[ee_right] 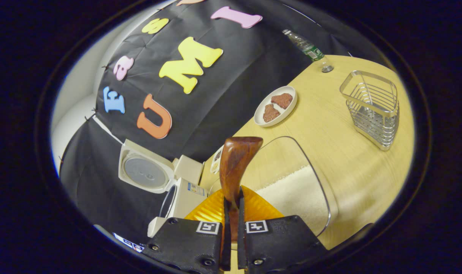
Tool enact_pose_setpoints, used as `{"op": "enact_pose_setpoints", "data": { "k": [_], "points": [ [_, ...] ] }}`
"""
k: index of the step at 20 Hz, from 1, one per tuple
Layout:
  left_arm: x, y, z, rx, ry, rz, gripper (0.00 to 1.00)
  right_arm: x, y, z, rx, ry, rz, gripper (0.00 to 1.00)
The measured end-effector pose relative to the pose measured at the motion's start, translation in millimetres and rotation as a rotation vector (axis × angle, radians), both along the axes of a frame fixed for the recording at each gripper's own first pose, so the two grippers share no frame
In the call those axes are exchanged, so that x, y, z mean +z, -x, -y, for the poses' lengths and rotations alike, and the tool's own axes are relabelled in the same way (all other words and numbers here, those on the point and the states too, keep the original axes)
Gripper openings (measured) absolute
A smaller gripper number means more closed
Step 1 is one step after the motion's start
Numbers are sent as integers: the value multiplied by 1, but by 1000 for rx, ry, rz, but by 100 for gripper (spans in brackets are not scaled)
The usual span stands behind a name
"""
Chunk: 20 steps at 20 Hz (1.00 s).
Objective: Close the left gripper, press the button to open the rice cooker; take a wooden spoon from the chopstick holder with the right hand, scoop a spoonful of rice and pour it into the rice cooker, then put the wooden spoon back into the chopstick holder.
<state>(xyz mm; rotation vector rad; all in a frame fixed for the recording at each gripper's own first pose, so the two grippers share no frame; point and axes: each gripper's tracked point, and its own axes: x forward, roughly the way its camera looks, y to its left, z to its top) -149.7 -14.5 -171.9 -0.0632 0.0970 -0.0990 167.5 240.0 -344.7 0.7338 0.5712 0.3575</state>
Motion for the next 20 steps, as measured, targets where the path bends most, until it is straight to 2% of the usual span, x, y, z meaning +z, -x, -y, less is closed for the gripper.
{"op": "enact_pose_setpoints", "data": {
  "k": [2,5,13,17,20],
  "points": [
    [-1,-2,-3,10,-2,-3,95,6,-1,12,-13,-14,18,12],
    [1,-4,-17,71,-29,16,94,14,0,22,-24,-86,21,12],
    [5,-8,-22,96,-1,27,95,51,0,33,-14,-503,-47,10],
    [1,-10,-29,103,-5,20,94,84,0,33,-22,-712,-59,10],
    [2,-9,-33,101,13,22,95,108,2,28,-10,-726,-39,10]
  ]
}}
